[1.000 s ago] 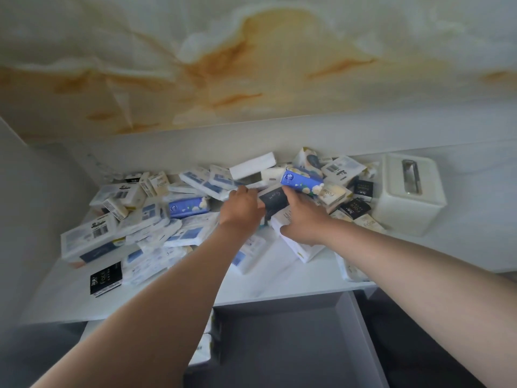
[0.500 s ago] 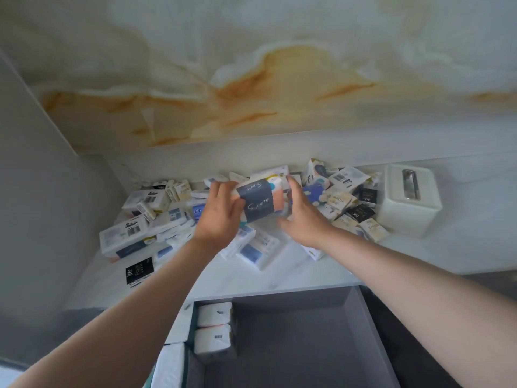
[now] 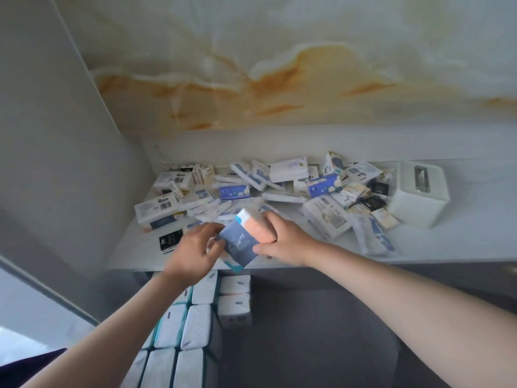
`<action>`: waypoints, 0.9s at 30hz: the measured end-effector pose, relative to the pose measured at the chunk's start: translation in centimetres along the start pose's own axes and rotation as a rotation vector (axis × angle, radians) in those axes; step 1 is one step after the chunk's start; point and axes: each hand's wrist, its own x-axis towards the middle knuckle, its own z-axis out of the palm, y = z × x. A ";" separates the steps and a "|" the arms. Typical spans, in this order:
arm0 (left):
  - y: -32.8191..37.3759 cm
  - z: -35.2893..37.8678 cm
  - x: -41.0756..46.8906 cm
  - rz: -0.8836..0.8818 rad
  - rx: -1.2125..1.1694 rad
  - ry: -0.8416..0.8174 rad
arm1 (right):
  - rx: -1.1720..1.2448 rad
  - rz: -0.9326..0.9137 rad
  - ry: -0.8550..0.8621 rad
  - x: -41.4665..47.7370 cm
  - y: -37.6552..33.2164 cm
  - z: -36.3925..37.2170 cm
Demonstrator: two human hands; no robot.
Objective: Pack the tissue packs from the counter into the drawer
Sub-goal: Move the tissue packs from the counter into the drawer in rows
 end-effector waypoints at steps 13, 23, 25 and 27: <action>-4.2 3.6 -6.6 -0.181 0.175 -0.395 | -0.366 0.169 -0.498 -0.8 1.2 8.5; -4.9 5.0 -6.2 -0.133 0.224 -0.504 | -0.463 0.116 -0.558 0.8 1.2 10.7; -4.8 4.9 -5.8 -0.148 0.207 -0.481 | -0.473 0.092 -0.495 1.1 1.3 10.6; -4.7 4.6 -5.5 -0.193 0.180 -0.439 | -0.446 0.089 -0.440 1.3 1.3 10.0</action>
